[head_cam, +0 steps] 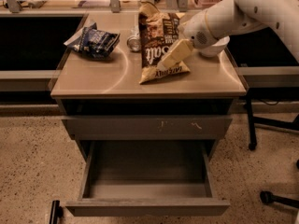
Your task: Place brown chip bag into middle drawer
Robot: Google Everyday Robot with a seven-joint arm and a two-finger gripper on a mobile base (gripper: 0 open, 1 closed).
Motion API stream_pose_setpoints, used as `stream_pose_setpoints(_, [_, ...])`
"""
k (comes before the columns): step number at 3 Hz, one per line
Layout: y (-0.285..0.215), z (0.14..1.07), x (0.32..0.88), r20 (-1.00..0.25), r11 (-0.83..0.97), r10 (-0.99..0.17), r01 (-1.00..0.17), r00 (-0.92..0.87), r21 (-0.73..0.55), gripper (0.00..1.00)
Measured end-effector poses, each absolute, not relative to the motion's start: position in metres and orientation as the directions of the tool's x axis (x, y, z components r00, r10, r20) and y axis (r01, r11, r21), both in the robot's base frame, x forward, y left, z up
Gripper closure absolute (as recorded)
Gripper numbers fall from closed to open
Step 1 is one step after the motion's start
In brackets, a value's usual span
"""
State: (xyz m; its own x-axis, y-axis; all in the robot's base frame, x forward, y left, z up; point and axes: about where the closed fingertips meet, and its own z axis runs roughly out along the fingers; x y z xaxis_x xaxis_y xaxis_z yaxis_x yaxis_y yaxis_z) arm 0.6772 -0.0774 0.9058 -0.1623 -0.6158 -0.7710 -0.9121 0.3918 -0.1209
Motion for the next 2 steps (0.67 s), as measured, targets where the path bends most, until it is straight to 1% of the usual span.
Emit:
stream_pose_setpoints(1, [-0.057,0.89,0.683,-0.766,0.361,-0.621,-0.928,-0.167,-0.09,0.0])
stream_pose_setpoints(2, [-0.047,0.872,0.686,-0.756,0.352,-0.626,-0.935,-0.192,-0.054,0.0])
